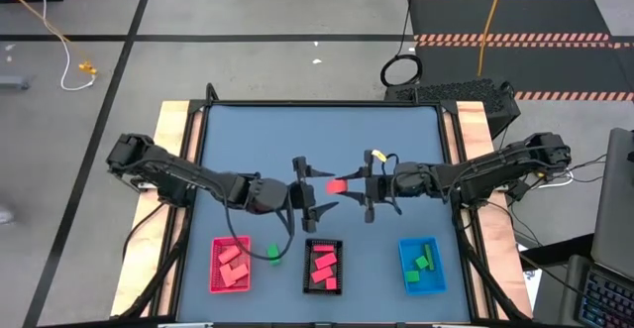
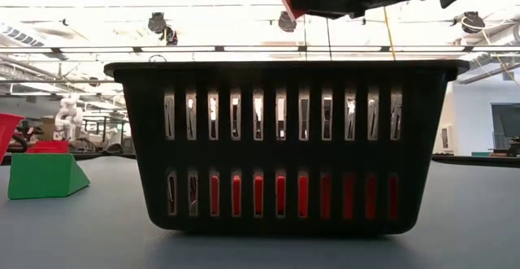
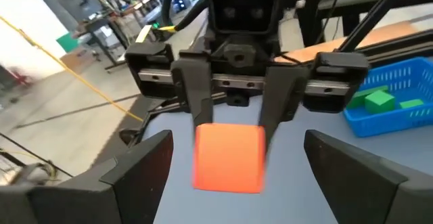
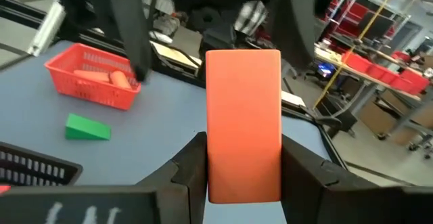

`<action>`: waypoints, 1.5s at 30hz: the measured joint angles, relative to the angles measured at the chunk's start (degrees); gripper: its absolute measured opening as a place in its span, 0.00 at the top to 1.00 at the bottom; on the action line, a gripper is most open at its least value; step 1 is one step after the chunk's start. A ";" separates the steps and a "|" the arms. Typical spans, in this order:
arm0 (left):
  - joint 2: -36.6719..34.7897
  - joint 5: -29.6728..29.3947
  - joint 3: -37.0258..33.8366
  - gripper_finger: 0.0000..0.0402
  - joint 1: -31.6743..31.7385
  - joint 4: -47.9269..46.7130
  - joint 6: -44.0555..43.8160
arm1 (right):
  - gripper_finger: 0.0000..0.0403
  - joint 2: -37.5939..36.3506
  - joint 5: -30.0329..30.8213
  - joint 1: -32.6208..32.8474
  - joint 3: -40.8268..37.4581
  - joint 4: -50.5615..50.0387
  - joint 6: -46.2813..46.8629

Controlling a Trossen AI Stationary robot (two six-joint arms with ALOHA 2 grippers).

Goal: Sort & place blocks by color
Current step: Put the orange block into the red bin

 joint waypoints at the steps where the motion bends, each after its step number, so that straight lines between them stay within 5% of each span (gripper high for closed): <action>1: 0.00 0.80 0.00 0.17 0.29 0.01 -0.56 | 0.70 0.00 -0.49 0.00 0.00 0.20 0.00; 13: -0.02 1.63 0.02 0.19 0.85 -0.61 -1.94 | 0.70 0.00 -0.50 0.02 0.00 0.33 0.07; 16: -0.02 2.89 0.04 0.31 0.40 -0.83 -0.85 | 0.70 0.00 -0.47 0.02 0.00 0.20 0.58; 21: -0.16 4.59 0.09 0.67 0.32 -1.54 -0.01 | 0.70 0.00 -0.62 0.07 0.00 -0.28 0.90; 31: -0.20 5.14 0.09 0.68 0.78 -1.77 -0.69 | 0.68 0.02 -0.56 0.04 0.00 -0.18 1.60; 39: -0.52 4.68 0.09 0.68 0.69 -3.30 -2.05 | 0.38 0.02 1.25 0.00 0.00 0.16 2.99; 45: -7.77 -1.06 0.11 0.68 -1.01 -17.75 -9.79 | 0.29 0.00 2.50 -0.02 0.04 -3.42 3.03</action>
